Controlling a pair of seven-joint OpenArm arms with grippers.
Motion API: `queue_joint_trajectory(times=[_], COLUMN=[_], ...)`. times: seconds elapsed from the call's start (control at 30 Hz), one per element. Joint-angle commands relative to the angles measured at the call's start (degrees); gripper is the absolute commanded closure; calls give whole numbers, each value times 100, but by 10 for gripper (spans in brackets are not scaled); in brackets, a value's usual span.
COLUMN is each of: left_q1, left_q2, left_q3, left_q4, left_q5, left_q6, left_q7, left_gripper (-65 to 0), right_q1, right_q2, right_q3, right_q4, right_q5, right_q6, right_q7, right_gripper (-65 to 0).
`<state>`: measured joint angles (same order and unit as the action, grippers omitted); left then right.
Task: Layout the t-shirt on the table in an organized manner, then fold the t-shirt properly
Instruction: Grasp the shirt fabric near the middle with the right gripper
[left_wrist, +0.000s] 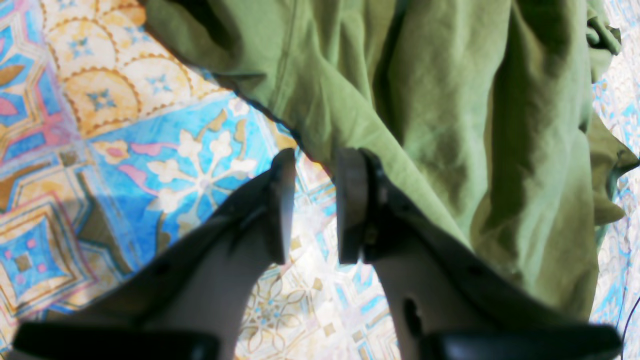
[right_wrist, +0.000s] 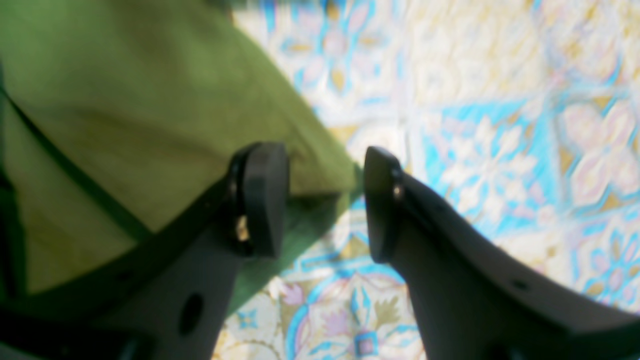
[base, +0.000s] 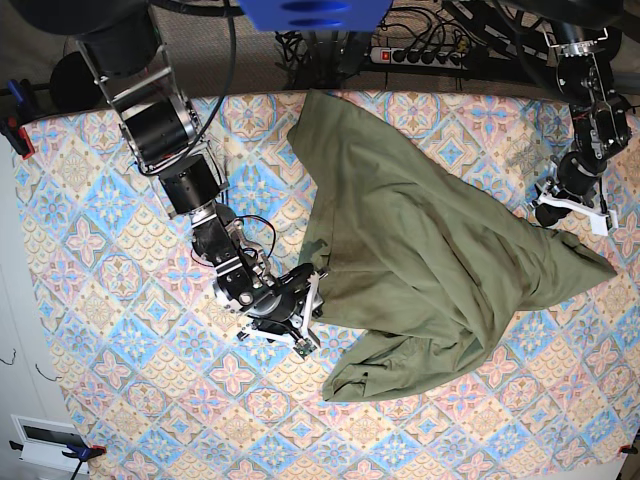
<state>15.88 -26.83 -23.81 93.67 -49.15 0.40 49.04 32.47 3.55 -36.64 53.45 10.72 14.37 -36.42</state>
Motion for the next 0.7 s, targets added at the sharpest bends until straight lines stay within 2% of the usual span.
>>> queue_joint_trajectory(times=[0.0, 0.1, 0.3, 0.5, 0.67], left_q1=[-54, -54, -63, -63, -63], left_q2=[-117, -117, -108, -108, -91], left_q3=[-41, -41, -41, -41, -41], left_q4=[106, 106, 106, 106, 106], left_q5=[-57, -66, -74, -74, -83], left_q6=[-18, -18, -18, -18, -18], left_q7=[-117, -117, -117, -117, -117], left_gripper=[-145, -145, -145, -145, -145], right_q1=[309, 450, 608, 731, 731], right_q2=[-122, -324, -351, -351, -351], right_q3=[20, 20, 12, -753, -929], right_q4=[-22, -268, -760, -1604, -1903], right_q5=[5, -4, -4, -4, -4], right_q6=[-9, -9, -9, -9, -9], right_q7=[122, 218, 420, 948, 1141], right_gripper=[-252, -252, -276, -276, -273])
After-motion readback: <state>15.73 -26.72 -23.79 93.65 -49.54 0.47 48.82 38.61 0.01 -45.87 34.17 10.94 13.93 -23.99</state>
